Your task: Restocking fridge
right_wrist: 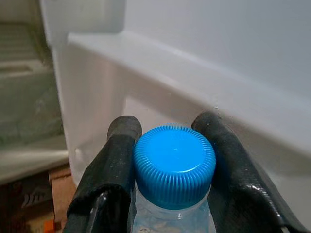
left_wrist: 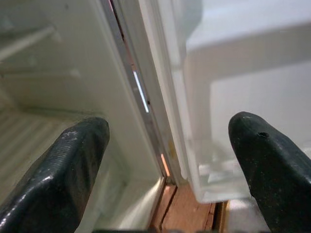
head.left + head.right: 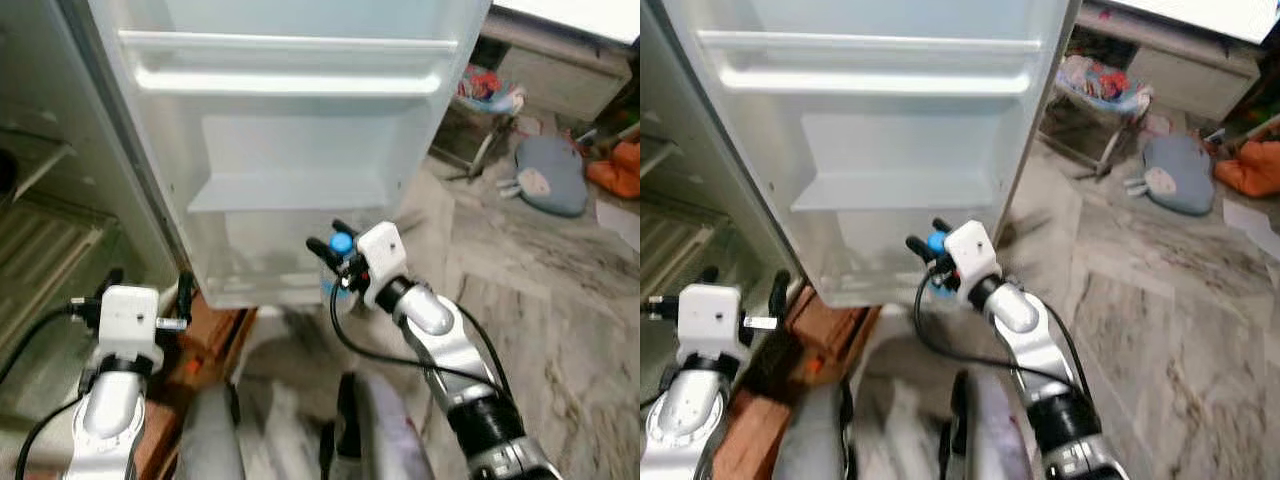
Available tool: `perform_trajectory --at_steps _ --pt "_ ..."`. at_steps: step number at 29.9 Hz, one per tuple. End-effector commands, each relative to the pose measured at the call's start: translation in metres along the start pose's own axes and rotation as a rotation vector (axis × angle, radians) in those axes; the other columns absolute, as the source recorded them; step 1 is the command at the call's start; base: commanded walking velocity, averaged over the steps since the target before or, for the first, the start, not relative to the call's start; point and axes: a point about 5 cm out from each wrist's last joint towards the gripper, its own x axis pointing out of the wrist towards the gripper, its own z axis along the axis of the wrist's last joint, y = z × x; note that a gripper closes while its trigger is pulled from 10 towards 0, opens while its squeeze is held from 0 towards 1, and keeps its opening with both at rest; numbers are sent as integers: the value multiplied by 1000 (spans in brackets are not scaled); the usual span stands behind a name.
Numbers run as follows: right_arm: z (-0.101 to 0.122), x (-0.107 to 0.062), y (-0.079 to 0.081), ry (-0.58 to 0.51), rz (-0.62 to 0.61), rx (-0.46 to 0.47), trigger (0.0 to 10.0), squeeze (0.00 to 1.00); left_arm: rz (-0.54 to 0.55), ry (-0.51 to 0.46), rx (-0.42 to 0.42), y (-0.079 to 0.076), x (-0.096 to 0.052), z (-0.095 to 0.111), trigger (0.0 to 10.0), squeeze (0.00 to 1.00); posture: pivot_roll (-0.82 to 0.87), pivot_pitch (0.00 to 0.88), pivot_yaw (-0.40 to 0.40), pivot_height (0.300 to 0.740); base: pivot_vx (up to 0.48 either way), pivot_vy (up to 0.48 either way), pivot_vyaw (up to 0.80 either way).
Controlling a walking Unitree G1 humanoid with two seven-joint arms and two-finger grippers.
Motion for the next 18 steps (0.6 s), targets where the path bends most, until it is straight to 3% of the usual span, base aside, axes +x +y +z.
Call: perform_trajectory --at_steps 1,6,8,18 --pt "1 -1 -5 -11 -23 -14 10000 0 -5 0 0 -1 0 2 10000 0 188 115 -97 541 0 0 0" --pt "4 2 -9 -48 -35 -75 10000 0 -3 -2 0 -1 0 3 10000 0 190 114 -97 541 0 0 0" --pt "5 8 -13 -56 -68 -194 10000 0 -1 -3 -1 -2 0 4 10000 0 193 115 -97 541 0 0 0" --pt "12 29 -12 -115 -72 -280 10000 0 -2 -11 5 -1 -3 9 10000 0 226 139 -87 541 0 0 0"
